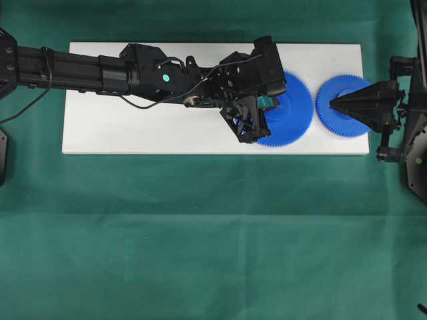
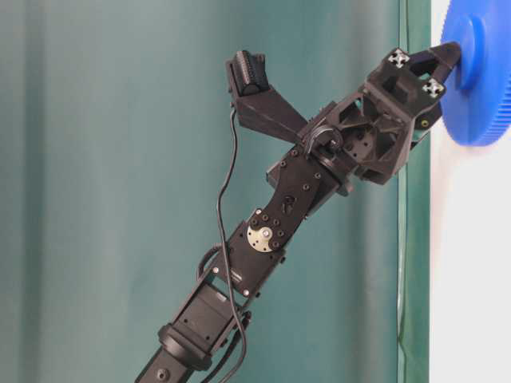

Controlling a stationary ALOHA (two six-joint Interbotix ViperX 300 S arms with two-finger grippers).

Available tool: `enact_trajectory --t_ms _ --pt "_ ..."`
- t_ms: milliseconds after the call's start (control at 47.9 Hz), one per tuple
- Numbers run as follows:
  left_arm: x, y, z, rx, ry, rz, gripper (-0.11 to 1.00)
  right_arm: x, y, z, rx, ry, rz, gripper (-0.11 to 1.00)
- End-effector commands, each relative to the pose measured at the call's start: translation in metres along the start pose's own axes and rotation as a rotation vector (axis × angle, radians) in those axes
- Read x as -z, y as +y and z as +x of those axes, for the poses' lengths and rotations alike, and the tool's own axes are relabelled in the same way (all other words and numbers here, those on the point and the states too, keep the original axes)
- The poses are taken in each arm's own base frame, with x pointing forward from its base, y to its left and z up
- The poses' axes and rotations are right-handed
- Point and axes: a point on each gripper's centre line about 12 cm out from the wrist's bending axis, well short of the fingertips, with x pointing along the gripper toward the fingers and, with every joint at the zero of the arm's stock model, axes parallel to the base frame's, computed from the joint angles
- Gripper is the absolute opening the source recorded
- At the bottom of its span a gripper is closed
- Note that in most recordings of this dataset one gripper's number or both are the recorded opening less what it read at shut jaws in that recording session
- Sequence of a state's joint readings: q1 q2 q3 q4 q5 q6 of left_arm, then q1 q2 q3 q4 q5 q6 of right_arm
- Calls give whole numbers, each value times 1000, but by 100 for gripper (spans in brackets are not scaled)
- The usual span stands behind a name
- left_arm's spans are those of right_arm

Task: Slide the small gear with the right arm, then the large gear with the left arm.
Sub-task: 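Hold the large gear meshed against the small gear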

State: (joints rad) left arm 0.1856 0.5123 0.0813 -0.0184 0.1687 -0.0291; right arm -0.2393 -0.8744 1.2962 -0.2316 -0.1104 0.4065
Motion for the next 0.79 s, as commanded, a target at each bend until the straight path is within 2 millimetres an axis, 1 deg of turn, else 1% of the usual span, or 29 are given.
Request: enact_trajectory --t_ms 0,626,772 --pt "-1 -2 -5 2 8 2 -1 -5 1 1 -6 -16 -2 53" --pt "-9 -1 -1 2 -14 4 -1 -5 2 1 -7 -17 -1 53" --pt "-7 0 -1 0 -9 5 -1 -5 1 1 -7 -17 -1 52"
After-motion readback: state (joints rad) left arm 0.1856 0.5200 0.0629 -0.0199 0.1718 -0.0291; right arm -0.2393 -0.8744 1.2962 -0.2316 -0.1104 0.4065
